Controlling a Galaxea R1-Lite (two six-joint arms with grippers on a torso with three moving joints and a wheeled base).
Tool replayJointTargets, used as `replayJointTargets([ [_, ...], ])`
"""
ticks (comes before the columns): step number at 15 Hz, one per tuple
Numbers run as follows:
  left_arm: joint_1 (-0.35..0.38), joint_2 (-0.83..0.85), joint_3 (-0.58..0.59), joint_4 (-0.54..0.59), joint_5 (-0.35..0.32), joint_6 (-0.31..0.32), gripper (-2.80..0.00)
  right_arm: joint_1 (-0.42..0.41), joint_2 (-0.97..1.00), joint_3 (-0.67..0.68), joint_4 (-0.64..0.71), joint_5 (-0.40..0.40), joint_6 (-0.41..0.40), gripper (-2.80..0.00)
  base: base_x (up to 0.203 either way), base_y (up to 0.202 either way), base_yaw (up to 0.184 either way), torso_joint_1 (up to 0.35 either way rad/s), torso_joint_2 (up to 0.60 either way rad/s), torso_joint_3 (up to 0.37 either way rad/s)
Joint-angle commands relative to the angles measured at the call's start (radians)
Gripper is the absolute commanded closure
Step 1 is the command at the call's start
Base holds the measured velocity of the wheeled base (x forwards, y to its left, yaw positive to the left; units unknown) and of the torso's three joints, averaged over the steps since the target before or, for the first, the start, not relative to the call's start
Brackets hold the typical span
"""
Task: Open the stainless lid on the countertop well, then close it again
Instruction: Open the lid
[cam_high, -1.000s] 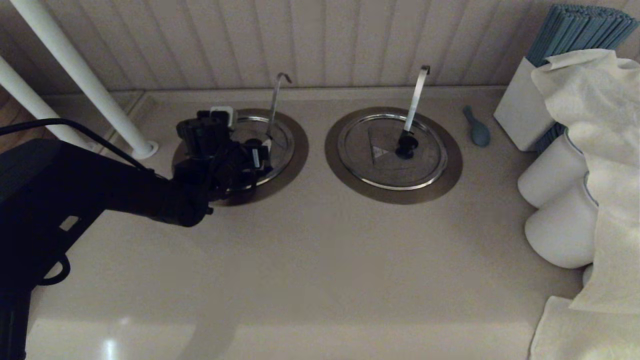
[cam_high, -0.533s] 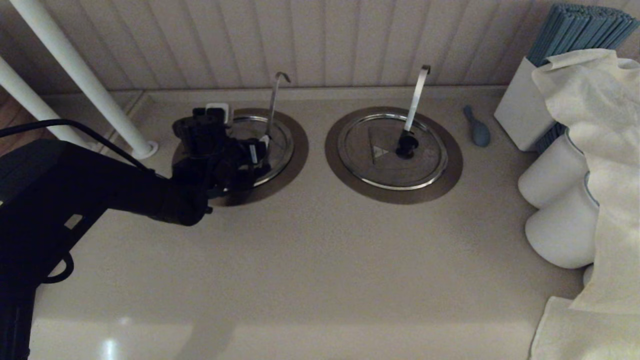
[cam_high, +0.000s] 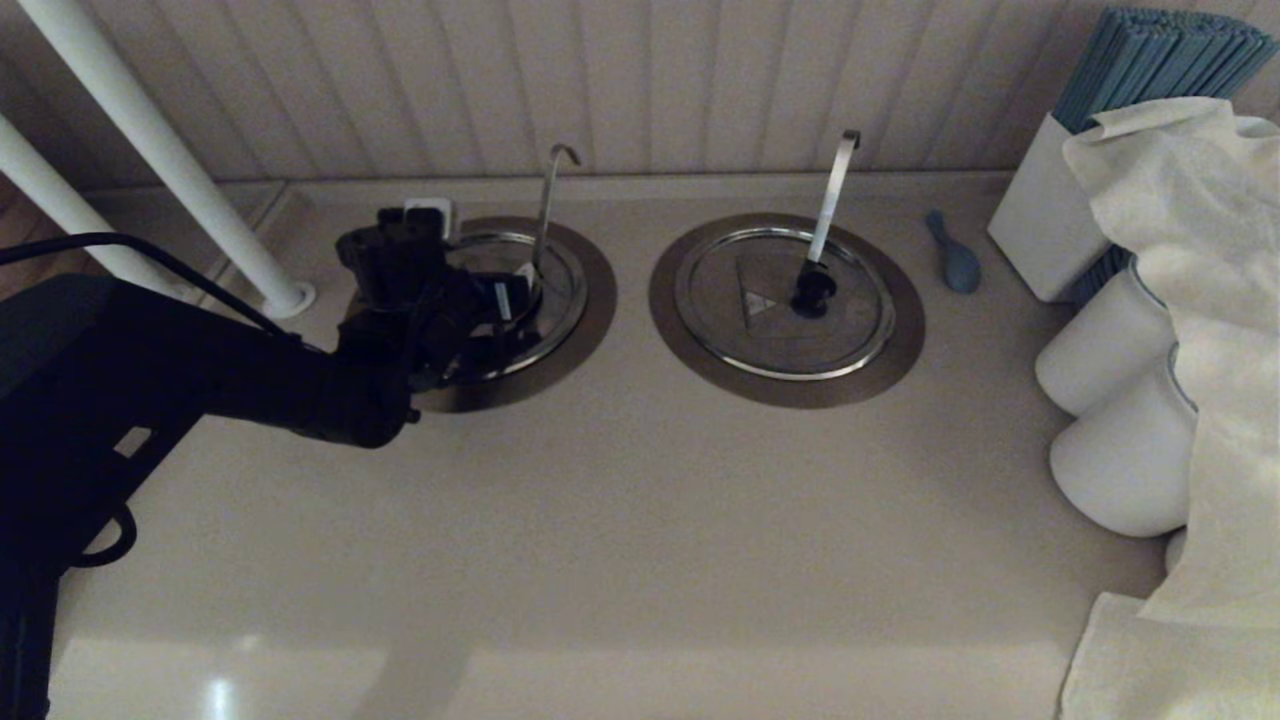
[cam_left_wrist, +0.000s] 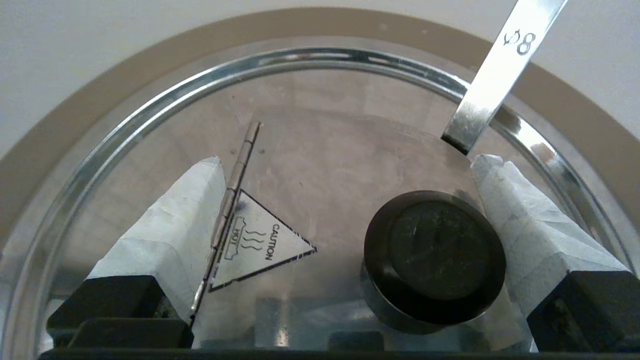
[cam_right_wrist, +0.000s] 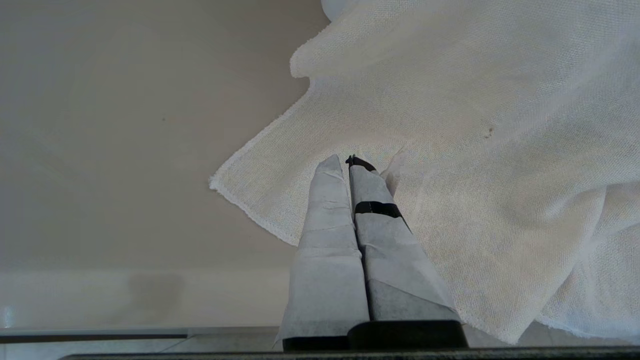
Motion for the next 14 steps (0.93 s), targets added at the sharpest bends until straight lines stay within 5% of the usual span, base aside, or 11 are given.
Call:
replayJointTargets([
  [1, 0.006, -0.012, 0.0, -0.005, 0.001, -0.001, -2.8, 0.0, 0.001, 0.0, 0.0, 0.0, -0.001, 0.0, 0.0, 0.0, 0.0, 0.0, 0.0, 0.0],
  [14, 0.058, -0.044, -0.028, -0.001, -0.003, -0.012, -2.8, 0.0, 0.0, 0.0, 0.0, 0.0, -0.001, 0.0, 0.0, 0.0, 0.0, 0.0, 0.0, 0.0],
])
